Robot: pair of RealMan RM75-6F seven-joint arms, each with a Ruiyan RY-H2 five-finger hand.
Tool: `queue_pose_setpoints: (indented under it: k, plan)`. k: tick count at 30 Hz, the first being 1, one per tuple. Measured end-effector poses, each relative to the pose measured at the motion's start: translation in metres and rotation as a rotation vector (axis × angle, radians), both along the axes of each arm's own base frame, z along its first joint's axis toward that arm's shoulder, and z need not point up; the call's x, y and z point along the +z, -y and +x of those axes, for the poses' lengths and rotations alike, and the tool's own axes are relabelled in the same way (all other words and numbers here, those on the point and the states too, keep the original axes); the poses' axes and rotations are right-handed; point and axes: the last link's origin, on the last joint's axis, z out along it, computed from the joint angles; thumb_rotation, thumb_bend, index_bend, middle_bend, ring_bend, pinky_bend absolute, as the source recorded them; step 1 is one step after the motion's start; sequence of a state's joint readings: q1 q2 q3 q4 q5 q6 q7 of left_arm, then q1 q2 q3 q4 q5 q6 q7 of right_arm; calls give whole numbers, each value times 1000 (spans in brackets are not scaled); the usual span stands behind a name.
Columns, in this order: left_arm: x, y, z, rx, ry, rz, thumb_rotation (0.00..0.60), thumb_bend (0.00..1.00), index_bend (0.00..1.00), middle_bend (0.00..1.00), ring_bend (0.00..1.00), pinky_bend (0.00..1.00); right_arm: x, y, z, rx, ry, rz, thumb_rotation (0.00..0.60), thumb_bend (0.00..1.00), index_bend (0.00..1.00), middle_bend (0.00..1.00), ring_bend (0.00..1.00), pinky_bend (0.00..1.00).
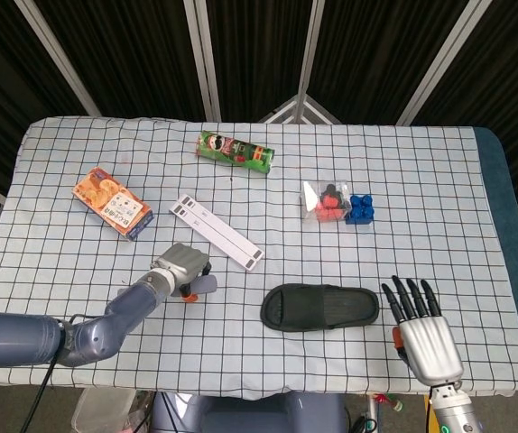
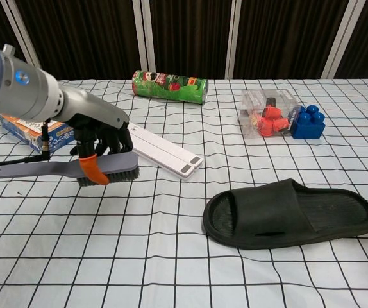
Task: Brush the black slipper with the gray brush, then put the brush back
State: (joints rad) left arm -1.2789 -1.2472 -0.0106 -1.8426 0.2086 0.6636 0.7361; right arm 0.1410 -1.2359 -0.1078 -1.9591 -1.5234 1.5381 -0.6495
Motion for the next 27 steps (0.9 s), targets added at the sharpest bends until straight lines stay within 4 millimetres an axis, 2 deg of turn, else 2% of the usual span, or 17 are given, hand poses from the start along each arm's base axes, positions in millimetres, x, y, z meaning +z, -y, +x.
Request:
queue_pose_setpoints:
  k: [5,9,15,18,23,26,27]
  plan:
    - [-1,16,-32,-68,43,-1,600,766,635,684,529,626,10,4,-20,-55,16,-45,600,624,0,0,0,0]
    - [-1,28,-59,-107,74,0,600,574,509,590,432,552,9,6,-25,-71,15,-38,600,624,0,0,0,0]
    - [-1,41,-99,-99,101,5,600,407,415,531,374,480,5,9,-29,-80,16,-14,600,624,0,0,0,0]
    - [1,41,-118,-90,101,15,600,382,395,517,373,478,3,10,-30,-83,14,-5,600,623,0,0,0,0]
    - [1,35,-133,-85,94,31,600,375,371,506,367,471,0,11,-31,-87,15,6,600,624,0,0,0,0]
    - [-3,32,-134,-91,98,36,600,285,268,429,327,442,-2,11,-32,-92,14,13,600,624,0,0,0,0]
    - [-4,32,-134,-94,102,39,600,229,190,362,291,417,-2,11,-32,-93,13,14,600,624,0,0,0,0]
